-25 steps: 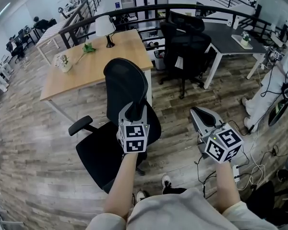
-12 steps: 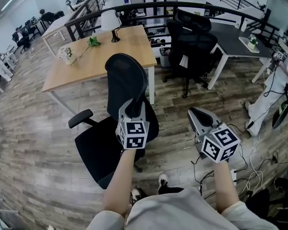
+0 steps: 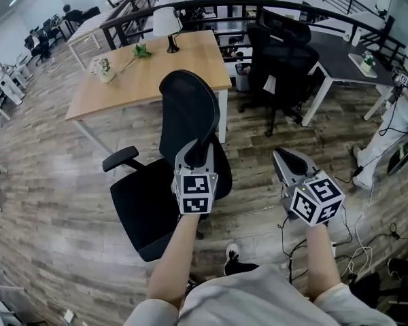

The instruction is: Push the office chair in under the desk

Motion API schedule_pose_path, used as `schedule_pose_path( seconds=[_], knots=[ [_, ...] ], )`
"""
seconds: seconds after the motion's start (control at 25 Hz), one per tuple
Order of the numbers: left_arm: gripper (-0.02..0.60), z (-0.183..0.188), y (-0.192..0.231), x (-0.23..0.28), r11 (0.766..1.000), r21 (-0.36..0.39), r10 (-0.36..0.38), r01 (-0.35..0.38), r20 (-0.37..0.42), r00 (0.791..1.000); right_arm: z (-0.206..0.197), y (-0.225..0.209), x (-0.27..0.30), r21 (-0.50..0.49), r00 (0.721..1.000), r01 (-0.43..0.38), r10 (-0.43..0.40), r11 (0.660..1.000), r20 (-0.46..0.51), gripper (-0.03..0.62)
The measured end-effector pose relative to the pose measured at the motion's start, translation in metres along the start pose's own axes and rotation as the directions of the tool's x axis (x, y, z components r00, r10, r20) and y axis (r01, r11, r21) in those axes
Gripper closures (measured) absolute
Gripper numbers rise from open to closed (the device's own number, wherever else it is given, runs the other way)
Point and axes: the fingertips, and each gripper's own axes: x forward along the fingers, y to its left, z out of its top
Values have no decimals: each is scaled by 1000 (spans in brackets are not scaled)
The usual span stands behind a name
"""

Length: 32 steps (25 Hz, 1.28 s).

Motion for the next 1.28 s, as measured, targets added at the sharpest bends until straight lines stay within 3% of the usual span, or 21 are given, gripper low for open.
schedule_pose_path(
  seconds=[0.48,0.76,1.28],
  knots=[
    [469,-5,-17,-43,990,-16,-140,141,30,990,3,40,1,-14,999,-31,31,999,8,553],
    [471,-9,-24,-66,990,-18,-139,139,30,990,9,52,-3,-27,998,-53,54,998,23,553],
    [472,-20,-34,-136,982,-22,-187,188,48,981,-12,114,-66,-31,999,19,-18,999,30,553]
  ],
)
